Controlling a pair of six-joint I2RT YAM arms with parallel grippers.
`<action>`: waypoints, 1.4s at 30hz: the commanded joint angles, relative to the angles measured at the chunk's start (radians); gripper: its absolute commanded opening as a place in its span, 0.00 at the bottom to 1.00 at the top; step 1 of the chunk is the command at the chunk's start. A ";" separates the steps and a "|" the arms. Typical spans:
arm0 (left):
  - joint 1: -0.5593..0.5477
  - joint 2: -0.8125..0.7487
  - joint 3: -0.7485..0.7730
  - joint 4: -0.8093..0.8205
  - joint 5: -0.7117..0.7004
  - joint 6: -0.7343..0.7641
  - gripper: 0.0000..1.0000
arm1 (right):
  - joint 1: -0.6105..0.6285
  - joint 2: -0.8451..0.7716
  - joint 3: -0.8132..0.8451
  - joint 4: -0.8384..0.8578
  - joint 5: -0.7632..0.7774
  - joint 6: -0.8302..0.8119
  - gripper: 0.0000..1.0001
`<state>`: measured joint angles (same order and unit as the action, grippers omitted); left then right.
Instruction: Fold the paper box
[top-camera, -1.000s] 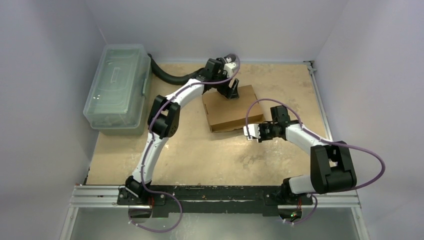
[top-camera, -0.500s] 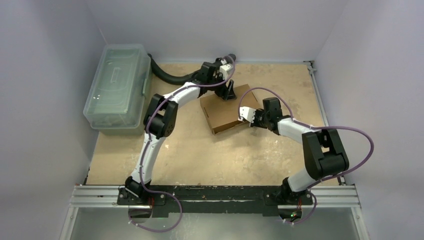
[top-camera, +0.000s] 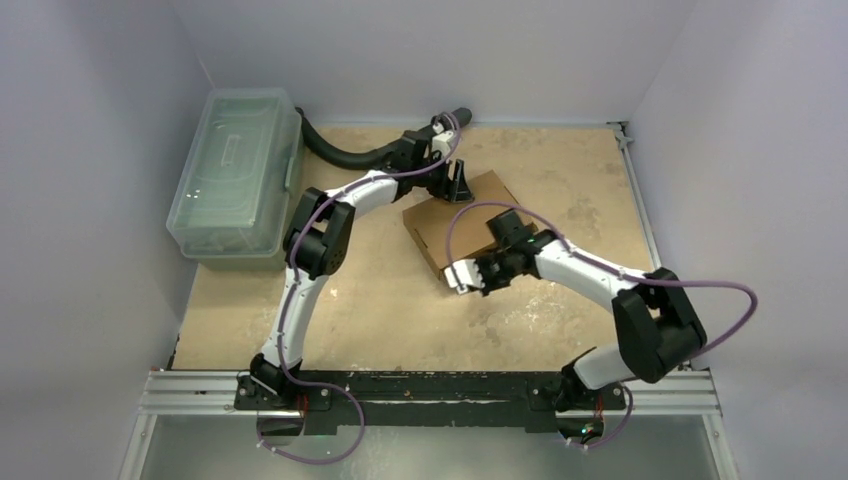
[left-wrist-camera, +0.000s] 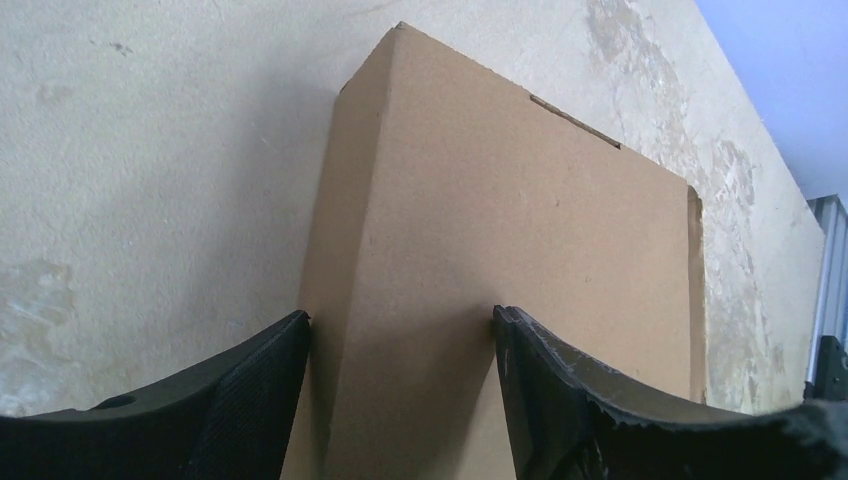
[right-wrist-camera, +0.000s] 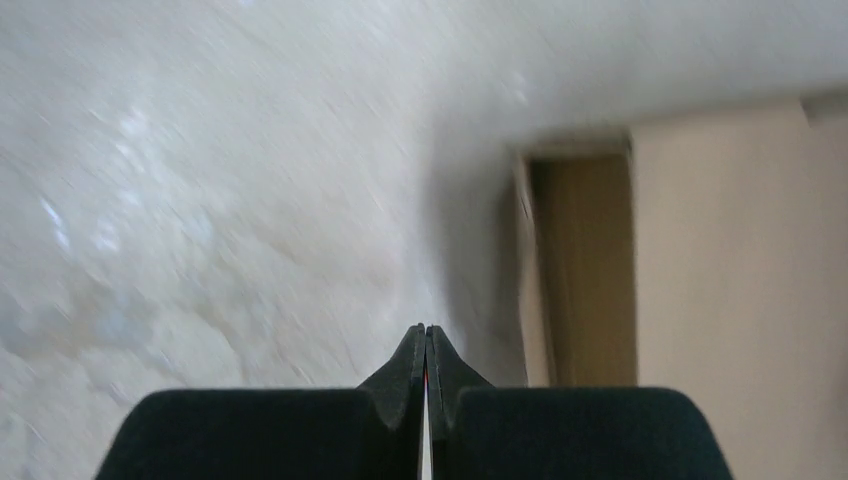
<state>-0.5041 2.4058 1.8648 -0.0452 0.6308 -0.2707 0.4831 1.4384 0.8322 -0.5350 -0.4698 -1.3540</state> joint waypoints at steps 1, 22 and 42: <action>-0.008 -0.024 -0.087 -0.078 -0.008 -0.069 0.65 | 0.168 0.063 0.057 0.031 -0.017 0.112 0.00; -0.051 -0.080 -0.270 0.023 -0.022 -0.111 0.63 | 0.223 0.183 0.136 0.336 0.144 0.395 0.00; -0.036 -0.063 -0.258 0.066 -0.002 -0.140 0.63 | 0.072 0.130 0.088 0.244 0.165 0.318 0.00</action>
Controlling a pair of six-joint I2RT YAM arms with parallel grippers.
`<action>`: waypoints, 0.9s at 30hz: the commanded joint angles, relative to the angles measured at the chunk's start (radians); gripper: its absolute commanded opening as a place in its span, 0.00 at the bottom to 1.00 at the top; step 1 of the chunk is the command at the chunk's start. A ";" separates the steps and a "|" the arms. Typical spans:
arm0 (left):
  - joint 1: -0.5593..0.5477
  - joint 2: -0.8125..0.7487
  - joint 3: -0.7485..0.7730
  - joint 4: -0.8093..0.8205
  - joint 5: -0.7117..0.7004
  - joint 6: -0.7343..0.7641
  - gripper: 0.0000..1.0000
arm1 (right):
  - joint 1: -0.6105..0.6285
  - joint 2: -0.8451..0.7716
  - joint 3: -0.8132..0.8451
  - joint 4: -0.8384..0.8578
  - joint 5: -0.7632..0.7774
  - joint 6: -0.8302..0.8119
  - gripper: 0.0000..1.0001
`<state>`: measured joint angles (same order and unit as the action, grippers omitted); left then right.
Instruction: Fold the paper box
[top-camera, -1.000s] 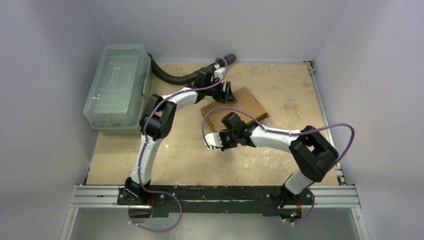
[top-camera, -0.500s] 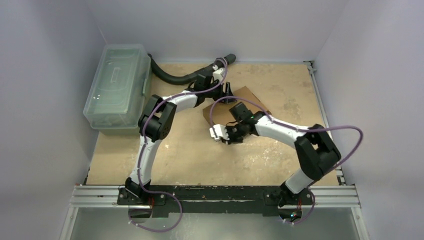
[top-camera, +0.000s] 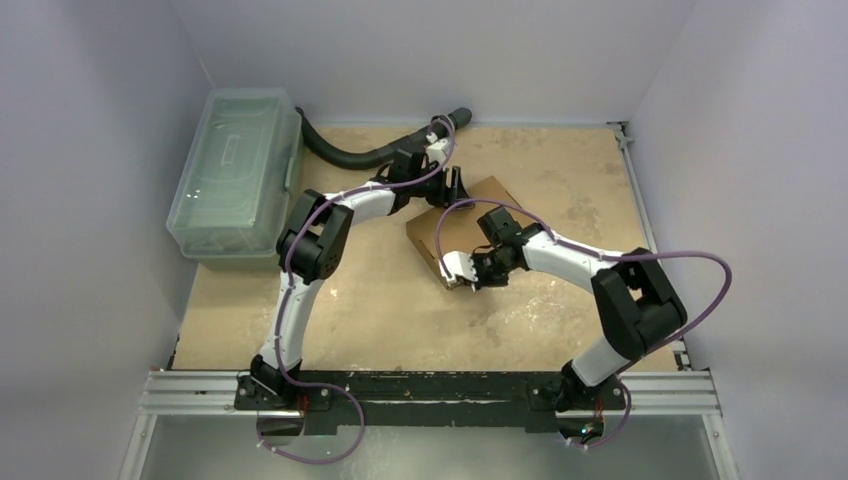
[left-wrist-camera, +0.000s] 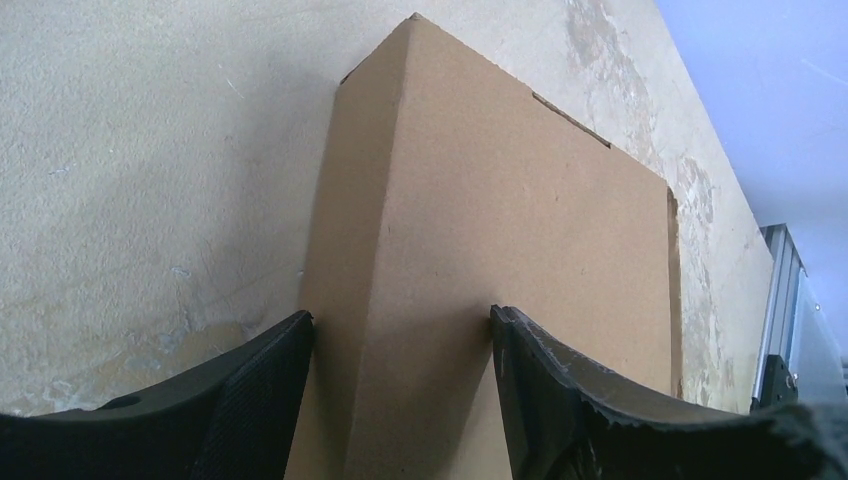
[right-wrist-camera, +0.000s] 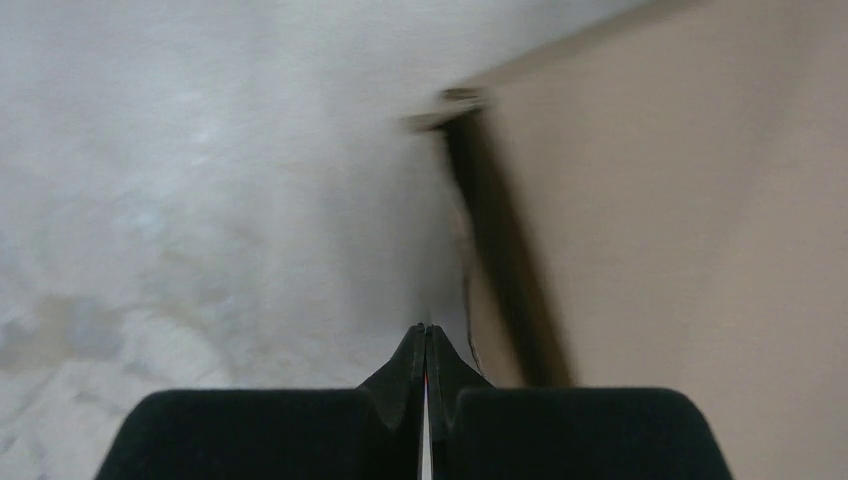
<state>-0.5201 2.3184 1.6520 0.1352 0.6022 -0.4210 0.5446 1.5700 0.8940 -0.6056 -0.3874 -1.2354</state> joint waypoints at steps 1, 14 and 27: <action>-0.026 0.024 -0.046 -0.117 0.029 0.016 0.63 | 0.011 -0.004 0.049 0.394 0.093 0.269 0.00; -0.039 0.026 -0.074 -0.097 -0.003 0.005 0.64 | -0.005 0.021 0.155 -0.219 -0.194 -0.120 0.00; -0.035 0.015 -0.092 -0.093 0.010 -0.014 0.63 | 0.197 0.142 0.182 0.452 0.207 0.366 0.00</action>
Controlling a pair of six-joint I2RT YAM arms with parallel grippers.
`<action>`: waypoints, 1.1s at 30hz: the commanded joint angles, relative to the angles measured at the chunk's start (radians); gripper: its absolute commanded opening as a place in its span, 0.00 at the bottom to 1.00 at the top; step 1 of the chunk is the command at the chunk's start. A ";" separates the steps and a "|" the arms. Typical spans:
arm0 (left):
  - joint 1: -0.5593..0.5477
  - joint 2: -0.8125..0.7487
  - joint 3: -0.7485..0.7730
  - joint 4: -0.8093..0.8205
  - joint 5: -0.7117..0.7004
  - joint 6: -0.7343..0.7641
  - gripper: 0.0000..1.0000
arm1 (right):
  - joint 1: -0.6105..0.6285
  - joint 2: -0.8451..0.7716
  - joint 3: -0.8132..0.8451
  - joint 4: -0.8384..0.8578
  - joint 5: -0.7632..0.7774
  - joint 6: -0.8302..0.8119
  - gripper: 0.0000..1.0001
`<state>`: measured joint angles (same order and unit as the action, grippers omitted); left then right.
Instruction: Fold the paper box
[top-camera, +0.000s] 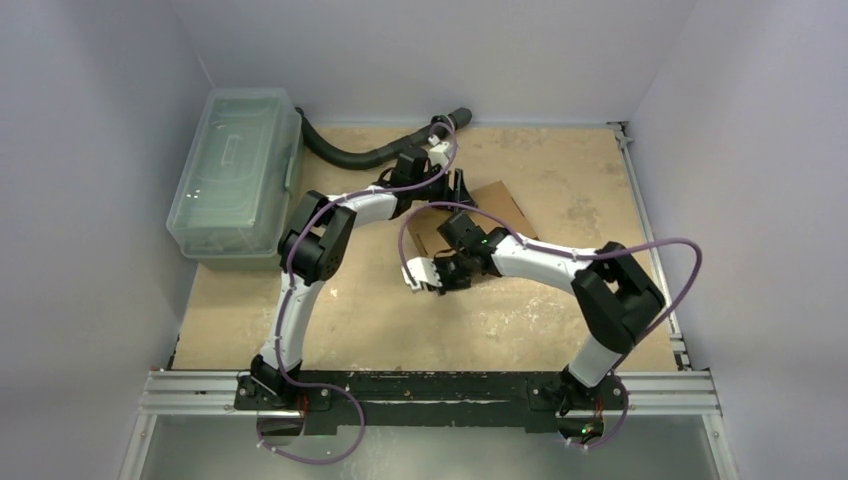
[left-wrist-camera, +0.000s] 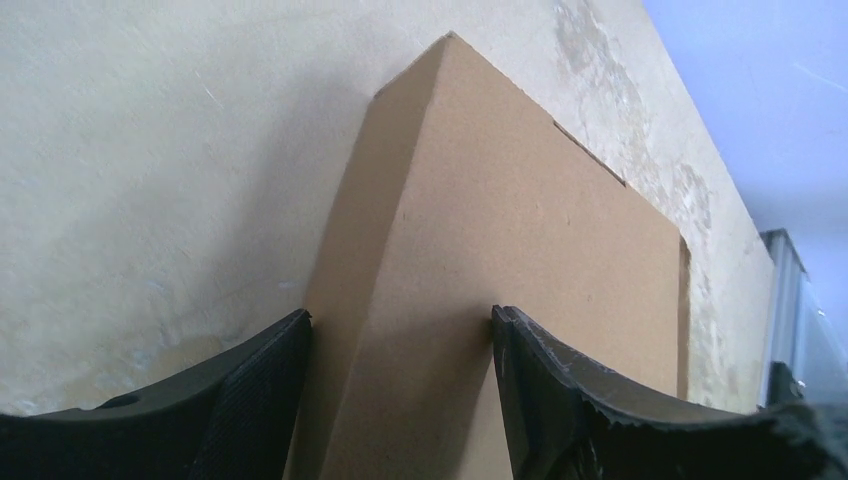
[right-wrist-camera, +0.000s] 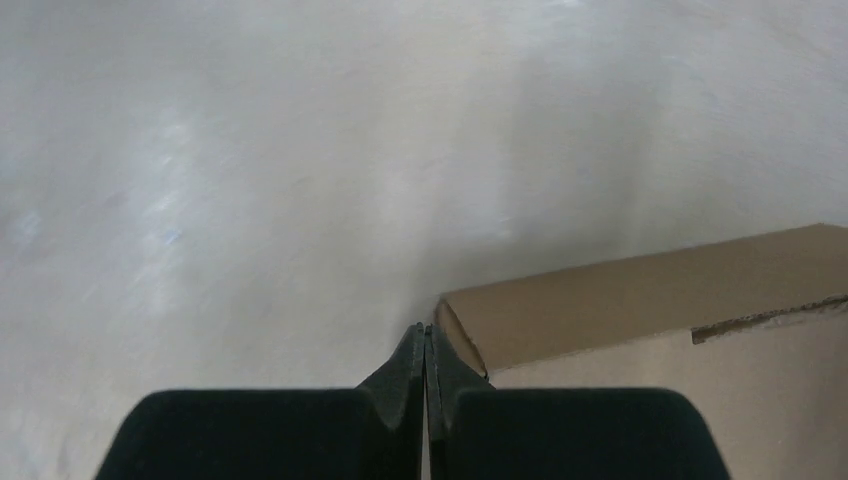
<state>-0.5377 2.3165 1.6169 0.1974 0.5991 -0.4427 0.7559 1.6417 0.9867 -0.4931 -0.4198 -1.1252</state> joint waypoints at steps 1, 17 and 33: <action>-0.019 0.015 -0.060 -0.161 0.015 0.013 0.63 | -0.018 0.070 0.092 0.364 0.250 0.273 0.00; -0.007 0.014 -0.073 -0.115 0.047 0.006 0.64 | -0.305 -0.089 -0.062 -0.209 0.017 -0.237 0.00; -0.009 0.004 -0.100 -0.118 0.061 0.036 0.64 | -0.373 -0.090 0.012 -0.324 -0.056 -0.267 0.00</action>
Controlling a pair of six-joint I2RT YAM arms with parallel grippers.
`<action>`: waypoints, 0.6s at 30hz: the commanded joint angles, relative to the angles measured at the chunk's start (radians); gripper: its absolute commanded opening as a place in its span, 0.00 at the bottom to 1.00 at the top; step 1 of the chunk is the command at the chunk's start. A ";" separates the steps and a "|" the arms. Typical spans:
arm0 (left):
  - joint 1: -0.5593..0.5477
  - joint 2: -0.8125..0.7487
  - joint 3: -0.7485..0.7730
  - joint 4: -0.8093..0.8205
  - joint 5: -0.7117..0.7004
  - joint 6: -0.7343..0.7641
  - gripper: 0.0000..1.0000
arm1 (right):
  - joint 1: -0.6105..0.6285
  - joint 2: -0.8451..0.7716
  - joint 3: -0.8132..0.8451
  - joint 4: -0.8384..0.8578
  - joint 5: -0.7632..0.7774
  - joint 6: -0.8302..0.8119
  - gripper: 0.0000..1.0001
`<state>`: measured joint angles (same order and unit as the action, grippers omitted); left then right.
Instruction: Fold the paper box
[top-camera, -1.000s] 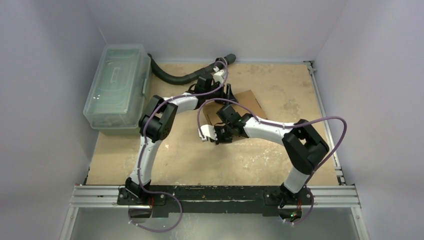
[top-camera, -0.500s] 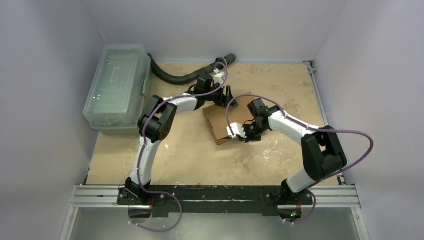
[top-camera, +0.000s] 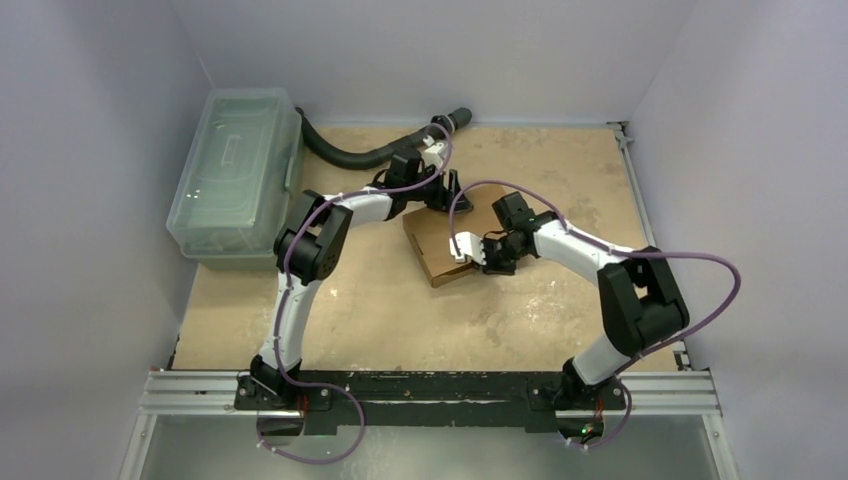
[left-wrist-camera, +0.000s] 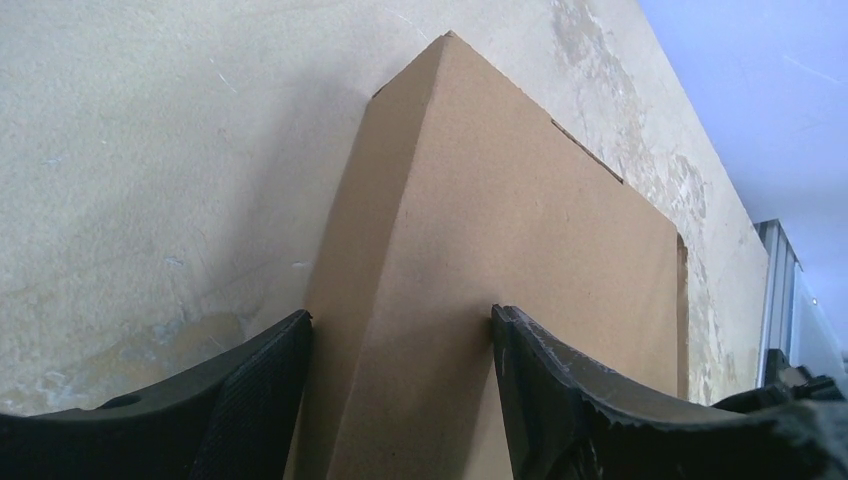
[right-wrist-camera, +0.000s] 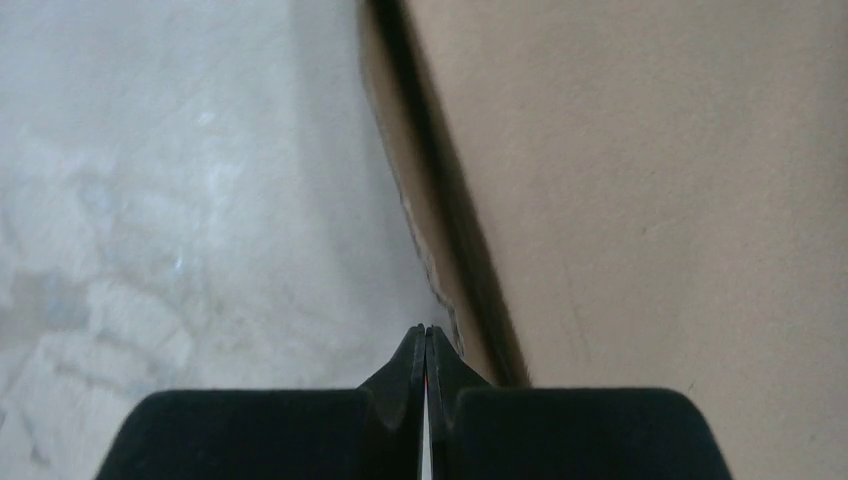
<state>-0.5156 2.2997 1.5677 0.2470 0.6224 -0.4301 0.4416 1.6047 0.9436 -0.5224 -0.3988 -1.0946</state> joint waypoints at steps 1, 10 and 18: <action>-0.030 0.021 -0.049 -0.169 0.038 0.026 0.64 | -0.089 -0.060 0.043 -0.337 -0.059 -0.340 0.00; -0.024 0.031 -0.031 -0.181 0.069 0.051 0.64 | -0.276 -0.016 -0.024 -0.134 0.089 -0.414 0.00; -0.031 0.051 -0.040 -0.197 0.093 0.087 0.63 | -0.265 0.029 0.046 0.408 0.118 0.051 0.00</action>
<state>-0.5144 2.2986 1.5669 0.2249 0.6655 -0.4065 0.1696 1.6325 0.9073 -0.4122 -0.2642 -1.1980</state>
